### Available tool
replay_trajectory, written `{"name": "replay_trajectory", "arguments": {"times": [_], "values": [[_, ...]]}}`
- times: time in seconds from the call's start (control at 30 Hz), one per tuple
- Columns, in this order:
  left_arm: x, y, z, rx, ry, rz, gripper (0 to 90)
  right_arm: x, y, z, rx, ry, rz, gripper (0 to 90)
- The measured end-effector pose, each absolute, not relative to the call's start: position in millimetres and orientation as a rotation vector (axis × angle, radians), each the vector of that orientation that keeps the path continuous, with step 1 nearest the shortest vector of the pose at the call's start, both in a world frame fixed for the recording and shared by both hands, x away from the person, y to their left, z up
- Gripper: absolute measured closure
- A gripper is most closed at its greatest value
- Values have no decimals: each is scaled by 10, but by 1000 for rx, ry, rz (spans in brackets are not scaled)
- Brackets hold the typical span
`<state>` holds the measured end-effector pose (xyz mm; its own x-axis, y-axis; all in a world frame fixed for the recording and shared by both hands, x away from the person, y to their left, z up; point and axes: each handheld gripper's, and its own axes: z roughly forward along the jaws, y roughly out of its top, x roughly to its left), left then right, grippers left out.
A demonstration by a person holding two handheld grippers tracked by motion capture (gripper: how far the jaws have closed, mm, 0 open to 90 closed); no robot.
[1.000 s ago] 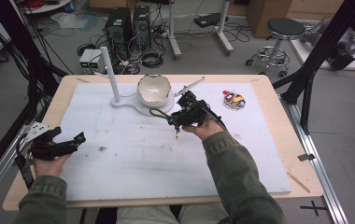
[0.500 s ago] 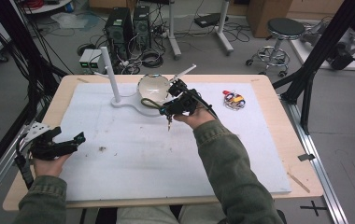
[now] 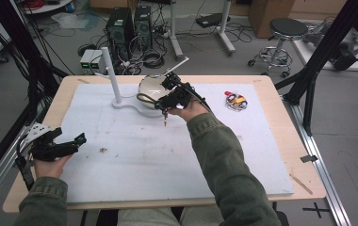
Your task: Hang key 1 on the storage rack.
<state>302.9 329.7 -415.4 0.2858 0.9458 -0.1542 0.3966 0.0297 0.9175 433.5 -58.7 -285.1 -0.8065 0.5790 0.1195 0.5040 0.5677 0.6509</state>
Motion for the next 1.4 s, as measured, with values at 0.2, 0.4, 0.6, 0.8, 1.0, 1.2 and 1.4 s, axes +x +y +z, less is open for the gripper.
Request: {"name": "replay_trajectory", "arguments": {"times": [0.2,0.4,0.6,0.8,1.0,1.2,1.4], "values": [[3030,3299,-4154,1550,1284,686,20,4406,-527,-2787,925,2679,1067,721],[3032,3297,-4157,1553,1284,682,20,4439,-458,-2724,923,2679,1056,721],[3031,3295,-4156,1552,1283,681,20,4506,-378,-2702,920,2677,1045,721],[3034,3300,-4158,1551,1283,679,20,4579,-285,-2607,916,2671,1047,721],[3033,3302,-4157,1549,1282,680,20,4627,-159,-2525,902,2664,1038,721],[3036,3309,-4158,1548,1282,678,20,4671,14,-2477,890,2664,1016,719],[3040,3312,-4160,1546,1282,675,20,4698,129,-2404,872,2656,1019,719]]}}
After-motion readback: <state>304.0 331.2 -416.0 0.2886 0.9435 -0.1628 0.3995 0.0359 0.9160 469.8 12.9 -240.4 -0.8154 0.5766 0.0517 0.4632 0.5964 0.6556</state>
